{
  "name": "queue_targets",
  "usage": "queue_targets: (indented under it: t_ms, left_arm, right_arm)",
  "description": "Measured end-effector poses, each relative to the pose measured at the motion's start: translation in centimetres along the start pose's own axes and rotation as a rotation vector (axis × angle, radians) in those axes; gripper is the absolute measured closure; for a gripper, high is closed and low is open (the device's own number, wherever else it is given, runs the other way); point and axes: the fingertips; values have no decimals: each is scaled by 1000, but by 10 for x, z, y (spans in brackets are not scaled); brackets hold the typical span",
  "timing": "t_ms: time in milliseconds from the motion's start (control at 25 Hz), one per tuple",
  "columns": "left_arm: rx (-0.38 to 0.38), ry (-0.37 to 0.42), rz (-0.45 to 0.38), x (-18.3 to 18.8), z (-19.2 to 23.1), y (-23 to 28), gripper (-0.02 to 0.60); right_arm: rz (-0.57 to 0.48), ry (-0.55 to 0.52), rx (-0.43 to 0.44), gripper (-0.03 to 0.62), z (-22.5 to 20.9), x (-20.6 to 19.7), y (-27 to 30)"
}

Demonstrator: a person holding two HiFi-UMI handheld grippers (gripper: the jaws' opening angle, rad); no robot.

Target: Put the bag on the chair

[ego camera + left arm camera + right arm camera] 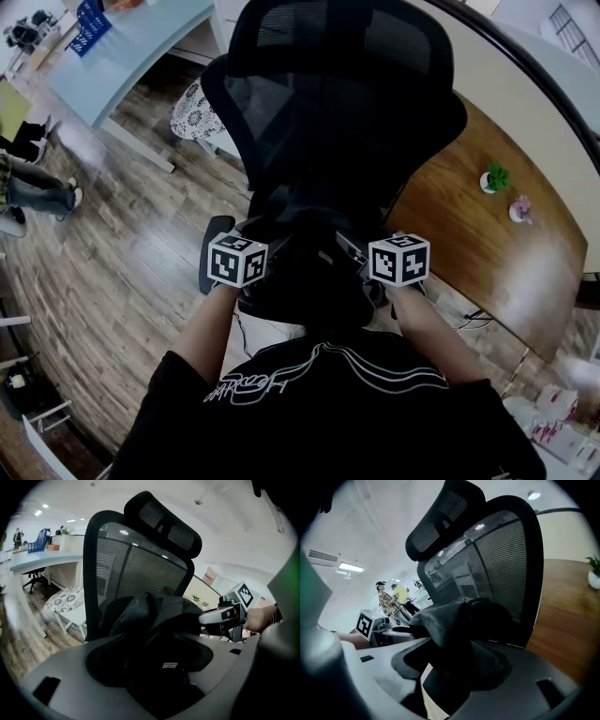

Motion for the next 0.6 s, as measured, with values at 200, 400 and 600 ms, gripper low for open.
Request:
queue_targets:
  t_ms: [200, 400, 600]
  left_arm:
    - [-19, 10, -23, -1, -14, -24, 262]
    - [-66, 25, -78, 1, -43, -52, 324]
    - [-195, 17, -174, 10, -89, -97, 438]
  right_arm:
    - [-61, -19, -1, 361, 8, 1, -26]
    - [-130, -39, 67, 393, 37, -2, -60]
    - [-213, -70, 97, 506, 71, -2, -96]
Point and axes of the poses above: the fingertips, and each gripper's own axes: y forward along the fingers, z to its left, x out of its top, and after that the axes turned 1 degree about -x, right-handed
